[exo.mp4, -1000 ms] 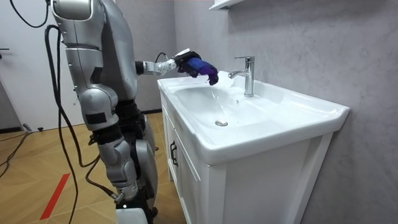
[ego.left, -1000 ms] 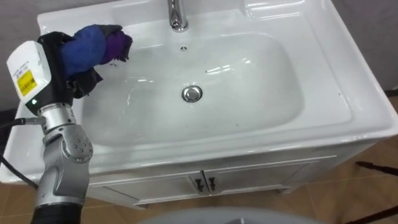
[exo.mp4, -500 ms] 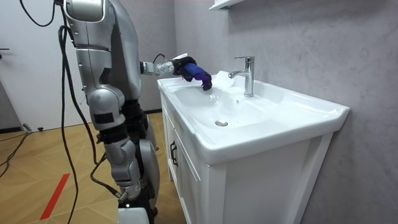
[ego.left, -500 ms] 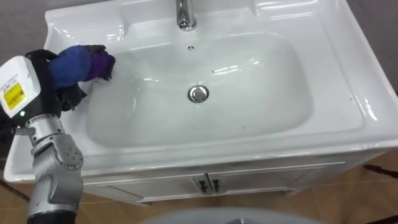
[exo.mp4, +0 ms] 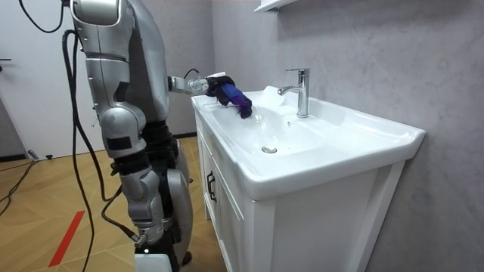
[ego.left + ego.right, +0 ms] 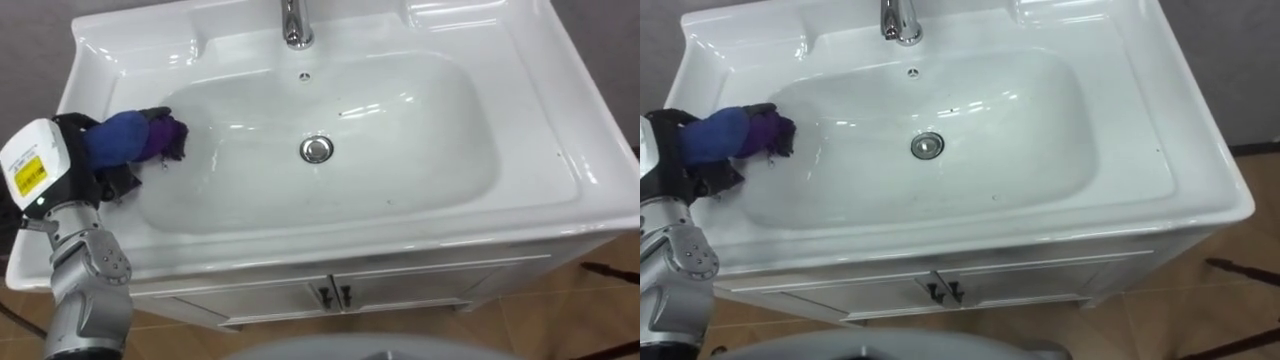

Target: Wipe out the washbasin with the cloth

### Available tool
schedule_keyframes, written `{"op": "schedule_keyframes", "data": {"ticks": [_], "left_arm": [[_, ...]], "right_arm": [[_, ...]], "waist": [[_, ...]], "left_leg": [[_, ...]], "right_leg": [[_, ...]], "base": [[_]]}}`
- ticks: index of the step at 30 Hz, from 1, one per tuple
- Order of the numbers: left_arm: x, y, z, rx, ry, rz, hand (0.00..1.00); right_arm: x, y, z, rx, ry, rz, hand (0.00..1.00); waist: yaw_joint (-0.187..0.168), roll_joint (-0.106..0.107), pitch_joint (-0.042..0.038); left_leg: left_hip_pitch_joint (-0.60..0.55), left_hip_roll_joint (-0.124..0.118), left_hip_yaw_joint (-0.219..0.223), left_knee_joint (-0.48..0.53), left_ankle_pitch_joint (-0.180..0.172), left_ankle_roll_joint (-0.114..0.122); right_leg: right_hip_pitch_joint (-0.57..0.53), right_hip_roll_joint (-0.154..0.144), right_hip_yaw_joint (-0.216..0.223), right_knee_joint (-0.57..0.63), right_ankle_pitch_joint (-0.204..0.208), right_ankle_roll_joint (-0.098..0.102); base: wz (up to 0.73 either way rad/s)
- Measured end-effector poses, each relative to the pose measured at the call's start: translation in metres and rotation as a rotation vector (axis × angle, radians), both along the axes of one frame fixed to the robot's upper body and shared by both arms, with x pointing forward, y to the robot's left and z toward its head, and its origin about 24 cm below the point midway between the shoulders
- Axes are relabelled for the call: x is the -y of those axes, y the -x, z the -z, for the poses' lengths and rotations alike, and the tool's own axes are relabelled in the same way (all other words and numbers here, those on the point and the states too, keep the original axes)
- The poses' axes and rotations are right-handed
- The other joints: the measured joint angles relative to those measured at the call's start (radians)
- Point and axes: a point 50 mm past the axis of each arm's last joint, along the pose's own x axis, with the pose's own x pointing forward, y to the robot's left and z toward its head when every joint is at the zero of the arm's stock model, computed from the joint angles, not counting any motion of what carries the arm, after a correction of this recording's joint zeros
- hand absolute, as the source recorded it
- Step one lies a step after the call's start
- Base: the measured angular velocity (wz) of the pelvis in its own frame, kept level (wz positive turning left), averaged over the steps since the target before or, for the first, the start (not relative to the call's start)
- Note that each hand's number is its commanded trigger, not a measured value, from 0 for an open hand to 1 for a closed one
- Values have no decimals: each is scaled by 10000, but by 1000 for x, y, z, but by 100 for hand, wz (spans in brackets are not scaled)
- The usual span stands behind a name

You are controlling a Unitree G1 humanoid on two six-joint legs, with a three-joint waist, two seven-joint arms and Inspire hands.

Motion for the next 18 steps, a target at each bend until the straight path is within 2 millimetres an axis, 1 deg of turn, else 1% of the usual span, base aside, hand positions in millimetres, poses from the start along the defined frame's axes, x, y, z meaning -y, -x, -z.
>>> {"op": "schedule_keyframes", "data": {"ticks": [5,9,11,13,18], "left_arm": [[0,0,1,-131,75,12,100],[-3,1,0,-71,75,-104,100],[-6,2,-1,-9,42,-228,100],[-14,5,-5,140,-61,-565,100],[-25,9,-10,477,-319,-1134,100]], "right_arm": [[0,0,0,-51,25,-197,0],[1,-6,0,166,59,-330,0],[0,-8,0,254,66,-351,0],[-1,-10,0,341,67,-339,0],[-2,-10,0,313,54,-326,0]], "waist": [[17,-23,12],[5,-69,23],[14,-95,17],[15,-145,10],[49,-216,-32]], "left_leg": [[16,1,14,-7,0,0],[18,1,9,-5,0,0],[18,2,8,-3,0,0],[20,2,10,-3,0,0],[12,-1,9,-3,0,0]], "right_leg": [[7,5,23,-2,0,0],[76,7,13,-2,0,0],[76,6,29,-3,-1,-1],[36,4,62,-7,-2,-3],[16,1,80,-5,-4,0]], "base": [[0],[0],[0],[0],[0]]}}
